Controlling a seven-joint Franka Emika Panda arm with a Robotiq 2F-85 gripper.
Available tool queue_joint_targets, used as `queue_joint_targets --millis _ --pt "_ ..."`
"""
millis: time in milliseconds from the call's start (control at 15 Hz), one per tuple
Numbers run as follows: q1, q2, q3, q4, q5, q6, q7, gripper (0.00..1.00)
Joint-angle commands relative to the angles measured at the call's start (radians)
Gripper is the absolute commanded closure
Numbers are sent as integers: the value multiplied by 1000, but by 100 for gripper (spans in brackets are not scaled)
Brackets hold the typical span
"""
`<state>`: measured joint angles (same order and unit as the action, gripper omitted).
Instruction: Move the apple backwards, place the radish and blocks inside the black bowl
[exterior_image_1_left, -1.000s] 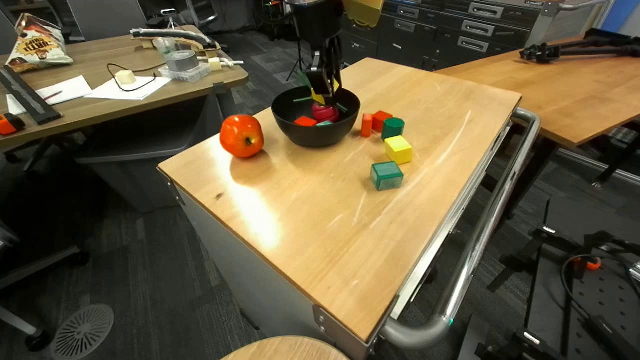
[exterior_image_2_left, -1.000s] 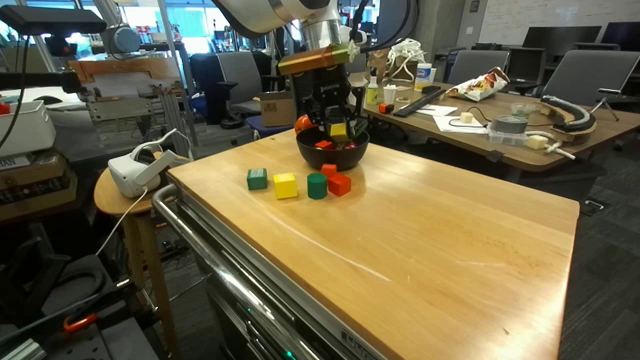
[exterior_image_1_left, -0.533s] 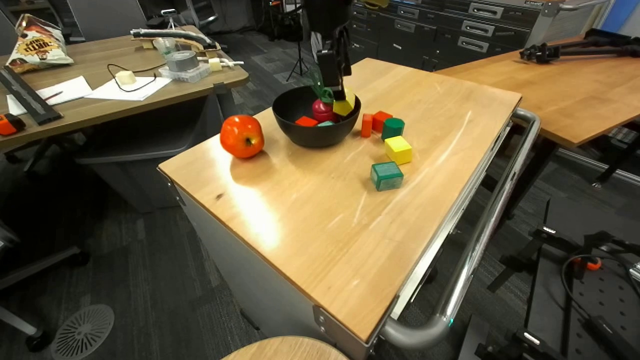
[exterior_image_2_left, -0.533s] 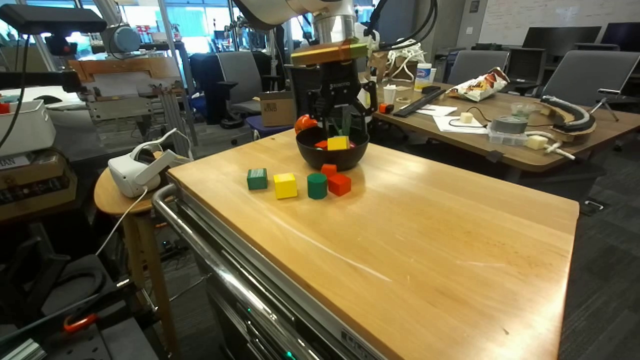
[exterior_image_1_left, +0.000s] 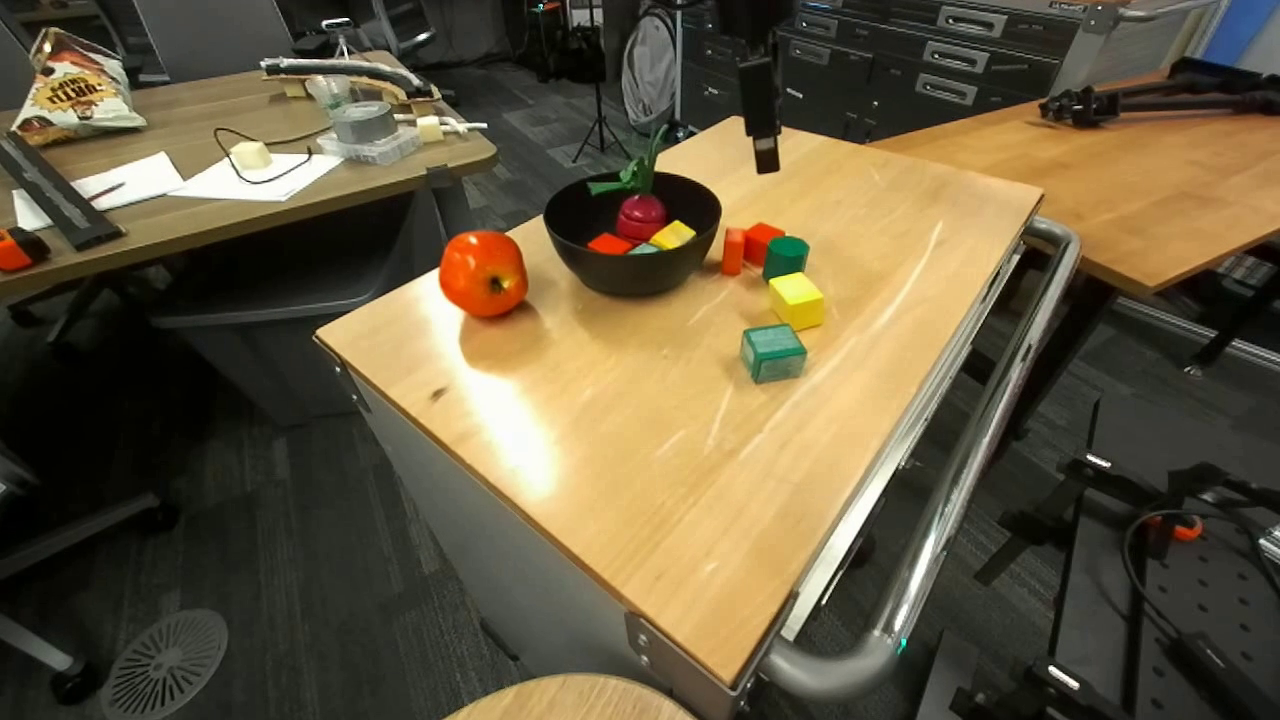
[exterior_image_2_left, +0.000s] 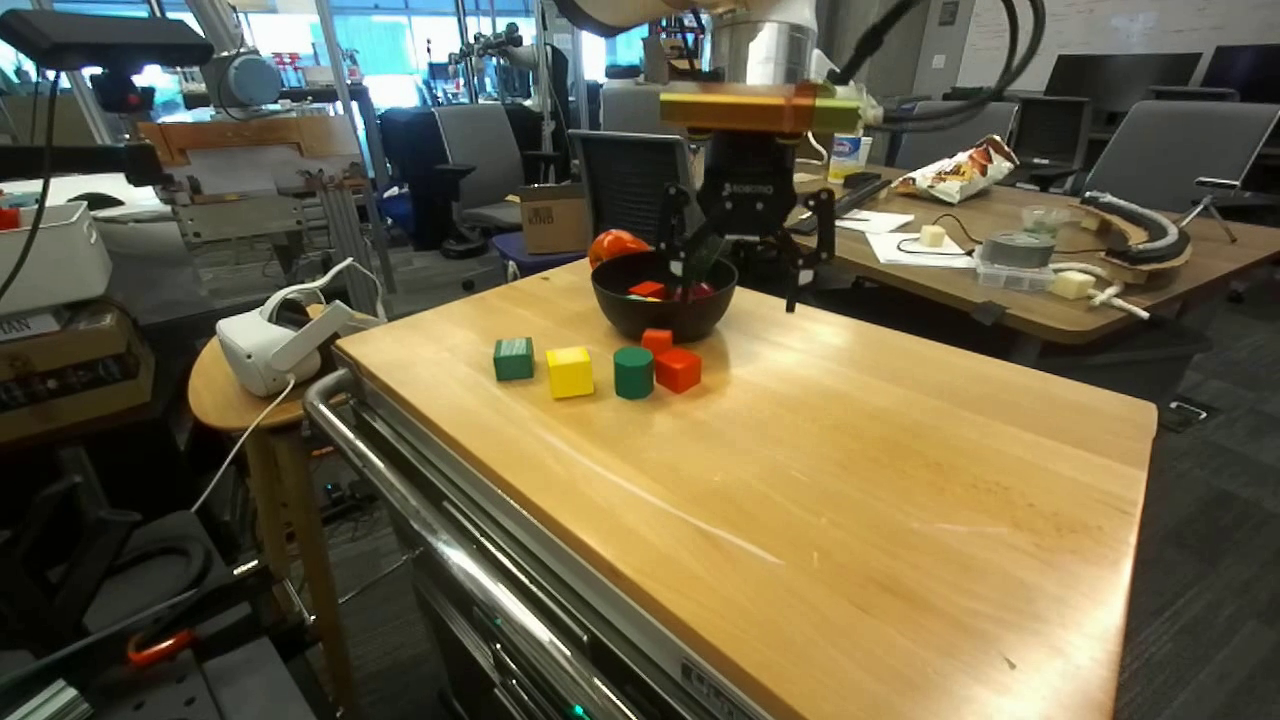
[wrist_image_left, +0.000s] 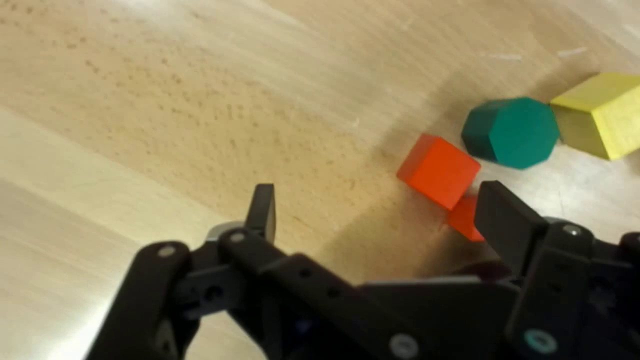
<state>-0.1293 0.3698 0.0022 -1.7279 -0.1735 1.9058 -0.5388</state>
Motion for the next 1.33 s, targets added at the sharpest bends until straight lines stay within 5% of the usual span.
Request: queue_joint_targets --millis 0,1267 --pt "-62 -16 -7 -51 67 -15 -144 0" --pt "22 23 14 -64 74 -45 73 0"
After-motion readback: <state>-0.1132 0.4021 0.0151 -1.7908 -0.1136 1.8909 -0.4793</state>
